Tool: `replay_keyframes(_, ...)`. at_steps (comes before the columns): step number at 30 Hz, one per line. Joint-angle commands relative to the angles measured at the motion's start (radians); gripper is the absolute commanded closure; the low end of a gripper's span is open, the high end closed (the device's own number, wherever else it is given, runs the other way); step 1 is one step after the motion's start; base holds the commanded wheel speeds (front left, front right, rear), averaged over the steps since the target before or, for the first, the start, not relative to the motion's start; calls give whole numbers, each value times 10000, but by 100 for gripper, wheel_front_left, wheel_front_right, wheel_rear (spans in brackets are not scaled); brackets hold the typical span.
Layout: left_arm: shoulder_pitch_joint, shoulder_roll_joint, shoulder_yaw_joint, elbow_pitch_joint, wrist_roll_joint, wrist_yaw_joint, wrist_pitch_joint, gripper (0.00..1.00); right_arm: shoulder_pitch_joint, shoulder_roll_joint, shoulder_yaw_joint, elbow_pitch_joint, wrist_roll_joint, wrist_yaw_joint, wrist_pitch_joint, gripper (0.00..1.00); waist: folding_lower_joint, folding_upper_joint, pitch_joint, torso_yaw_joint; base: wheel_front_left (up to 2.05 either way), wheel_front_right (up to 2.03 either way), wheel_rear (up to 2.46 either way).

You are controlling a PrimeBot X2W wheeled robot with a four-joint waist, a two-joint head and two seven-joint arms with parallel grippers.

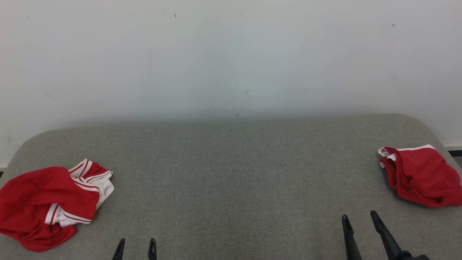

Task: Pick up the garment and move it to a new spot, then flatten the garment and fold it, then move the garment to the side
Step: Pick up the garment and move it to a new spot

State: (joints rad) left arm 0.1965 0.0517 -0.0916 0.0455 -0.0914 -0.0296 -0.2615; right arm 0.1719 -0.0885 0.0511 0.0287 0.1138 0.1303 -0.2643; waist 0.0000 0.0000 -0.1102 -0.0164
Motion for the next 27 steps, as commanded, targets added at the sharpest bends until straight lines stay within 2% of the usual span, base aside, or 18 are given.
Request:
replay_keyframes(1,11,-20,-35,42,-36,36,-27,0,12,2,11,19,9,6,-17,0,0,0,0,-6,0,0,0)
replay_keyframes(27,-271,-18,-391,305,35,14,-28,0,60,59,-60,65,85,6,-17,0,0,0,-51,328,0,0,0)
